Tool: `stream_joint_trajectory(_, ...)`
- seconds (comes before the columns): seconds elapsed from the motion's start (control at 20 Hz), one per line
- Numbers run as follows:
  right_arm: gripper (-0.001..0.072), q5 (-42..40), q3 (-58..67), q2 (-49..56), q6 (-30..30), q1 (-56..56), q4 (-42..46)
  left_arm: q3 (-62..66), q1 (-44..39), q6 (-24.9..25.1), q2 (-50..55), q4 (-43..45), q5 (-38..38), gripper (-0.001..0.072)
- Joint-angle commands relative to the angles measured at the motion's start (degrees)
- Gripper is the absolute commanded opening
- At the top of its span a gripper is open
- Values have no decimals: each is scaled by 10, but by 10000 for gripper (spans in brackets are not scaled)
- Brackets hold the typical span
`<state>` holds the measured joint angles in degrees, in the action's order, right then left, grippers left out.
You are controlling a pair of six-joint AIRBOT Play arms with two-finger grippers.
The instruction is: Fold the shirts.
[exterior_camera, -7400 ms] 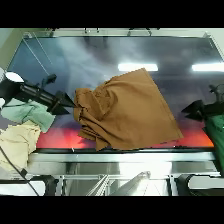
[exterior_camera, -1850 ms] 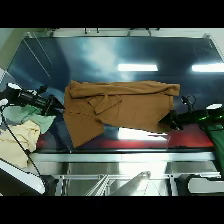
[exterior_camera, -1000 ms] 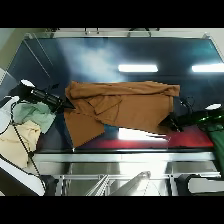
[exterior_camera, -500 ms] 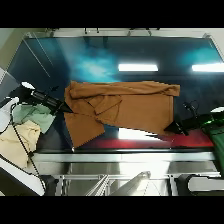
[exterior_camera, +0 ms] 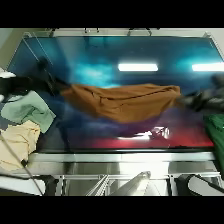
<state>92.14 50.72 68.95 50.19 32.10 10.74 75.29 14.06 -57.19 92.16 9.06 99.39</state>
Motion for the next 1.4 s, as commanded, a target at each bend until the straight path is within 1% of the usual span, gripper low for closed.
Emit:
stream_joint_trajectory(0.0,12,7,77,-144,-10,63,-303,-36,17,101,-195,-349,70,29)
stream_joint_trajectory(0.05,12,-38,97,-183,-9,79,-341,-35,32,128,-245,-435,66,29)
stream_joint_trajectory(0.1,12,-79,111,-215,-3,88,-356,-31,56,145,-295,-503,54,29)
stream_joint_trajectory(0.15,12,-116,124,-247,9,96,-359,-22,86,145,-335,-540,34,29)
stream_joint_trajectory(0.2,12,-142,134,-273,10,101,-359,-9,126,143,-372,-551,10,29)
stream_joint_trajectory(0.25,12,-166,141,-298,10,105,-359,2,167,132,-403,-551,-11,29)
stream_joint_trajectory(0.3,12,-186,148,-320,10,109,-358,12,208,110,-430,-550,-27,29)
stream_joint_trajectory(0.45,12,-225,192,-351,4,119,-352,38,352,3,-485,-552,-45,29)
stream_joint_trajectory(0.5,12,-225,214,-349,4,119,-351,43,379,0,-493,-555,-53,29)
stream_joint_trajectory(0.55,12,-224,238,-346,4,119,-339,44,389,-7,-499,-539,-62,29)
stream_joint_trajectory(0.6,12,-227,259,-344,4,119,-313,44,386,-8,-500,-509,-56,29)
stream_joint_trajectory(0.65,12,-231,277,-341,7,119,-269,44,371,-9,-494,-457,-45,29)
stream_joint_trajectory(0.8,12,-231,292,-325,61,115,-63,44,285,-18,-448,-225,-42,29)
stream_joint_trajectory(0.85,11,-231,280,-312,65,99,-4,44,251,-17,-426,-154,-53,29)
stream_joint_trajectory(0.9,12,-232,258,-296,64,76,30,44,205,-11,-398,-84,-73,30)
stream_joint_trajectory(1.0,12,-238,198,-258,64,23,94,44,116,6,-332,29,-110,29)
stream_joint_trajectory(1.1,11,-285,128,-210,61,-33,162,44,44,12,-252,130,-141,29)
stream_joint_trajectory(1.2,12,-361,73,-137,45,-80,189,44,-4,15,-158,185,-182,30)
stream_joint_trajectory(1.3,11,-422,61,-32,22,-113,183,59,-24,27,-52,185,-203,29)
stream_joint_trajectory(1.35,11,-445,64,27,0,-127,159,86,-30,27,8,183,-200,29)
